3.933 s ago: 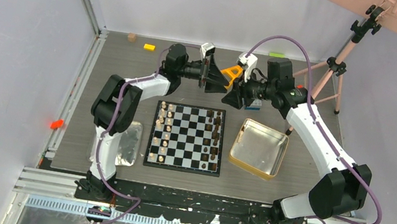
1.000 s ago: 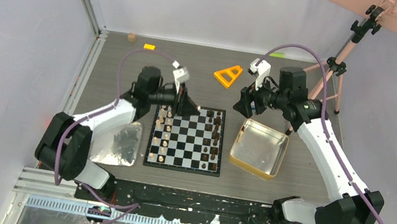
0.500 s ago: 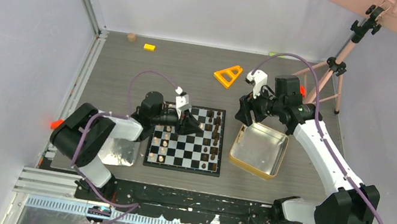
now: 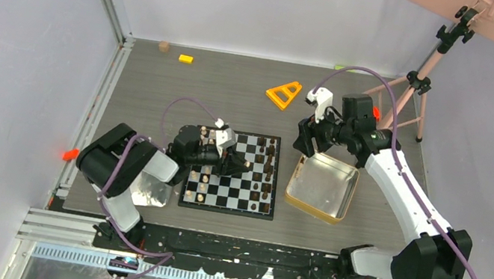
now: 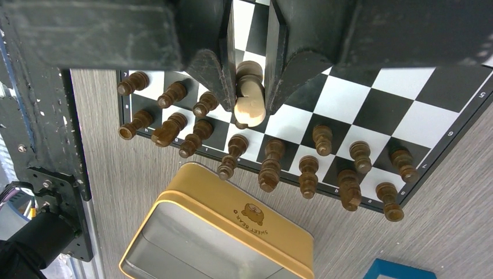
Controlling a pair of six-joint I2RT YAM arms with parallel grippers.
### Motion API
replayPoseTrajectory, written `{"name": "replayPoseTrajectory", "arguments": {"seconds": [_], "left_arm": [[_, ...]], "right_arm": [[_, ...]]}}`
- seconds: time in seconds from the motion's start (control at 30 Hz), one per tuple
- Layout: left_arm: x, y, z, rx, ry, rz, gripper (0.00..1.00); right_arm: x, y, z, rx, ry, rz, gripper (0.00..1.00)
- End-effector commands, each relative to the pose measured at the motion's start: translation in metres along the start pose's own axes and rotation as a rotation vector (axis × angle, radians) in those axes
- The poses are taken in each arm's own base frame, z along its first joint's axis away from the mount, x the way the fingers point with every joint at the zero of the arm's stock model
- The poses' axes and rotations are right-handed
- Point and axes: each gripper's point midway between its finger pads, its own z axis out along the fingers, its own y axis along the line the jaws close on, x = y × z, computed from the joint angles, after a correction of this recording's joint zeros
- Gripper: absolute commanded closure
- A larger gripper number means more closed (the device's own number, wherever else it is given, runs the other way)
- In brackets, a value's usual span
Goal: Set up the chess pieces on the board
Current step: Place the chess piece on the chessboard.
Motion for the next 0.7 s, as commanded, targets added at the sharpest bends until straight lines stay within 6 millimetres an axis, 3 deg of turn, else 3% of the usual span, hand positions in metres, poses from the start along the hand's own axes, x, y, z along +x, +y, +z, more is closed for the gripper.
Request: {"name": "replayPoseTrajectory", "arguments": {"seconds": [0.0, 0.23, 0.67], "left_arm": [[-0.004, 0.006, 0.001, -0.022, -0.032, 0.090, 0.87], [0.006, 0.009, 0.000, -0.031, -0.012, 0.101, 0.86], [0.017, 0.016, 0.000, -0.058, 0.011, 0.117, 0.70]], "right_arm": [[-0.006, -0.004, 0.001, 0.012, -0.031, -0.024, 0.31], [-0.002, -0.002, 0.003, 0.001, -0.026, -0.020, 0.31], [-0.005, -0.001, 0.002, -0.003, -0.034, -0.022, 0.31]]}}
